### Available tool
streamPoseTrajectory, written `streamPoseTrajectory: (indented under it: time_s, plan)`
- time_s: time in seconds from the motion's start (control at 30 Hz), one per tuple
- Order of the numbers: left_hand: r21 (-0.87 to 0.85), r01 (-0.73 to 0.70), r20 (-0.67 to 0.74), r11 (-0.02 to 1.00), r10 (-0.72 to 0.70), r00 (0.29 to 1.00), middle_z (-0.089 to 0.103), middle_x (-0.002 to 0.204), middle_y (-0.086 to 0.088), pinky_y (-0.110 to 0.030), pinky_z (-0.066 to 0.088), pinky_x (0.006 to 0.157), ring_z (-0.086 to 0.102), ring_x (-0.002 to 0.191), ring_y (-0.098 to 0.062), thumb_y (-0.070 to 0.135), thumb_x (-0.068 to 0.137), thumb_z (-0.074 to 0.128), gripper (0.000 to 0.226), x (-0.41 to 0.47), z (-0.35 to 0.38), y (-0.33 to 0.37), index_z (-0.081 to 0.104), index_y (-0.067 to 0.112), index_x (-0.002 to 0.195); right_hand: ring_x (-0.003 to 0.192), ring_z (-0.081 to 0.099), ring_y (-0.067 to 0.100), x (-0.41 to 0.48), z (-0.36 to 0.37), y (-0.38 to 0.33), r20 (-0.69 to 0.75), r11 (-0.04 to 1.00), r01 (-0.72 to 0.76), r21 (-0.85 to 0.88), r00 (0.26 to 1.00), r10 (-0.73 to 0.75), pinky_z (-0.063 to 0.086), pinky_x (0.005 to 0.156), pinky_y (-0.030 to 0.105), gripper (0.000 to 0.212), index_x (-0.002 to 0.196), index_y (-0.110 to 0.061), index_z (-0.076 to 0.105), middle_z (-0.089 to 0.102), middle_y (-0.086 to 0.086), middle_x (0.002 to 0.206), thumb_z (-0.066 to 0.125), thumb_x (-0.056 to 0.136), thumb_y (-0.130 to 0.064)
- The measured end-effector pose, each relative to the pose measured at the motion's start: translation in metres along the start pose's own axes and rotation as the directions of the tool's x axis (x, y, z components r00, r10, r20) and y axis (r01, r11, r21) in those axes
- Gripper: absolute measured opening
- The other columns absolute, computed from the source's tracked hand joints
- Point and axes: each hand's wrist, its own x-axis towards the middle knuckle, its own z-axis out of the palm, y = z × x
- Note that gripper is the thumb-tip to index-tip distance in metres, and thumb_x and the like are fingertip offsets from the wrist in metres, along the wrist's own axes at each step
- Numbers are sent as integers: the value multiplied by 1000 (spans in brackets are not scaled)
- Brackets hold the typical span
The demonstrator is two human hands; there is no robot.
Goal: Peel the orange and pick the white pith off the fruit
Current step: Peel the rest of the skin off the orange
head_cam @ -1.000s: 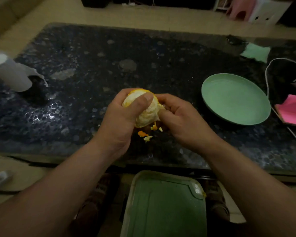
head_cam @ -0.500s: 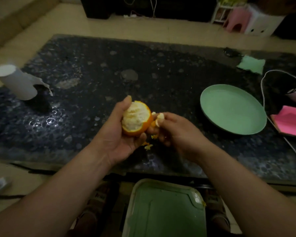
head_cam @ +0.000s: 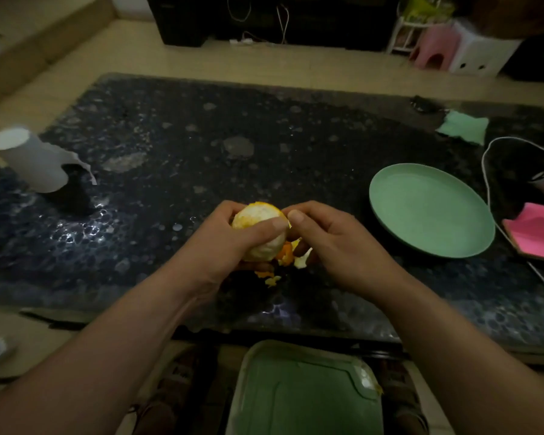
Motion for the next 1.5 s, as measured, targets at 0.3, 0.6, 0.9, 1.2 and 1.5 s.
streamPoseTrajectory:
  time_s: [0.3,0.6,0.9,1.2,1.5]
  plan:
    - [299,-153,84,942,133,988,74,106,-6,-34,64,65,77,84,-16,55,55,95,82,-4,-2,3,59,21,120,83,73,9,-5,-9,4,75,995,60,-84,996,-54,62,80,41,15,110,-30,66,75,-6,94,54,108,-38]
    - [353,-217,110,910,190,976,73,91,-5,-35,61,57,71,72,-14,42,65,87,55,-5,4,-5,59,18,106,79,59,9,-7,-4,7,79,836,219,-503,975,-208,38,64,29,23,121,-22,61,68,-5,95,47,106,-33]
    - [251,-181,153,951,145,977,75,82,0,-30,59,58,71,70,-14,53,56,91,72,-6,-2,4,61,12,106,84,64,5,-14,-2,5,74,941,184,-286,983,-170,47,68,21,27,117,-27,62,65,-13,89,39,112,-41]
    - [343,-256,149,904,216,965,73,86,-2,-30,58,55,71,71,-14,55,62,99,65,-11,-1,4,61,19,102,77,63,8,-12,5,11,-50,906,210,-368,968,-245,50,66,33,19,112,-19,65,66,-9,87,49,109,-30]
    - [301,-227,172,926,182,968,76,87,-4,-33,58,57,74,73,-19,58,54,92,65,-9,-11,3,63,23,101,81,65,5,-15,10,7,13,965,164,-207,986,-165,49,69,20,25,116,-21,65,68,-10,89,44,112,-34]
